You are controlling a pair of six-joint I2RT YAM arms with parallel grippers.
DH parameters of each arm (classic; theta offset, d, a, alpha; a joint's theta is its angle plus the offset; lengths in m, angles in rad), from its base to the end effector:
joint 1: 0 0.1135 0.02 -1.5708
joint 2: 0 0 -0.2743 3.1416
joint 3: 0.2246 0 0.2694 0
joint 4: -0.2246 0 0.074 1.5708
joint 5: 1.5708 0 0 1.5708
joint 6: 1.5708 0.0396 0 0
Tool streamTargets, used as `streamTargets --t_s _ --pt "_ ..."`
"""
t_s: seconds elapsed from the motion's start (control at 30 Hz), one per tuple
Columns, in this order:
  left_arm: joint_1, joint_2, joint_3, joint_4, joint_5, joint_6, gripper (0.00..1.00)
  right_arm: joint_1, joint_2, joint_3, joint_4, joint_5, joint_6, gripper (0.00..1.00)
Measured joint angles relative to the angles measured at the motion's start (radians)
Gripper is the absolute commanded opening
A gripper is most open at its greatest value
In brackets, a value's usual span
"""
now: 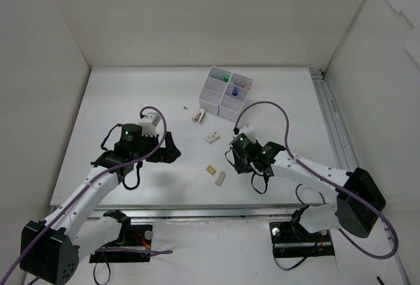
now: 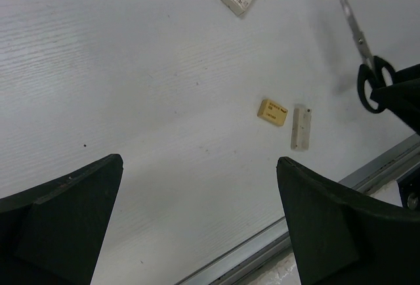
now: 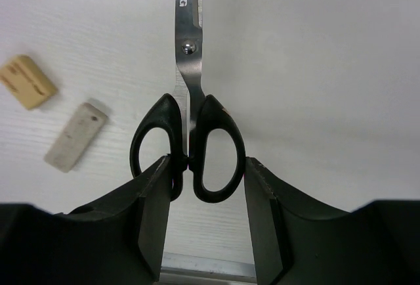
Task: Sort the stationery into containers
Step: Pick up the scissors from the center of the board, then place the scissors in the storage box.
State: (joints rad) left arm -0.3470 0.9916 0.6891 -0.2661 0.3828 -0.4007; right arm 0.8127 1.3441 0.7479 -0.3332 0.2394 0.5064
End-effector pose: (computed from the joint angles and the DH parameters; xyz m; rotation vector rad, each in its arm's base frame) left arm 0.2129 -0.0927 0.2625 0.1744 2.2061 -0.8372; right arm 0.1970 0.1944 0.1928 -0.2804 2.4665 0.2691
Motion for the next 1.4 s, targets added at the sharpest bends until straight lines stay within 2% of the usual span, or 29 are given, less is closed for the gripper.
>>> streamTargets --t_s 0.23,0.4,0.57,0.7,0.93,1.07,1.27,1.4 --pt "0.000 0.000 0.000 -0.003 -0.019 0.001 0.99 0.001 -0.022 0.324 -0.047 0.107 -0.280 0.18" --pt "0.000 -0.011 0.000 -0.017 -0.031 0.007 1.00 -0.014 0.083 0.573 -0.079 0.175 -0.600 0.20" --pt "0.000 -0.036 0.000 -0.037 -0.060 0.015 0.99 -0.056 0.266 0.793 -0.100 0.207 -1.051 0.23" --pt "0.000 -0.057 0.000 -0.043 -0.076 0.023 1.00 -0.075 0.484 1.012 -0.116 0.321 -1.398 0.23" --pt "0.000 -0.060 0.000 -0.046 -0.101 0.024 0.99 -0.107 0.819 1.328 -0.115 0.517 -1.790 0.25" --pt "0.002 -0.060 0.000 -0.045 -0.104 0.026 0.99 -0.119 0.931 1.407 -0.107 0.599 -1.921 0.25" --pt "0.008 -0.056 0.000 -0.044 -0.101 0.026 1.00 -0.126 0.969 1.383 -0.082 0.642 -2.037 0.28" --pt "0.014 -0.043 0.000 -0.044 -0.094 0.027 0.99 -0.132 0.970 1.329 0.018 0.666 -2.121 0.31"
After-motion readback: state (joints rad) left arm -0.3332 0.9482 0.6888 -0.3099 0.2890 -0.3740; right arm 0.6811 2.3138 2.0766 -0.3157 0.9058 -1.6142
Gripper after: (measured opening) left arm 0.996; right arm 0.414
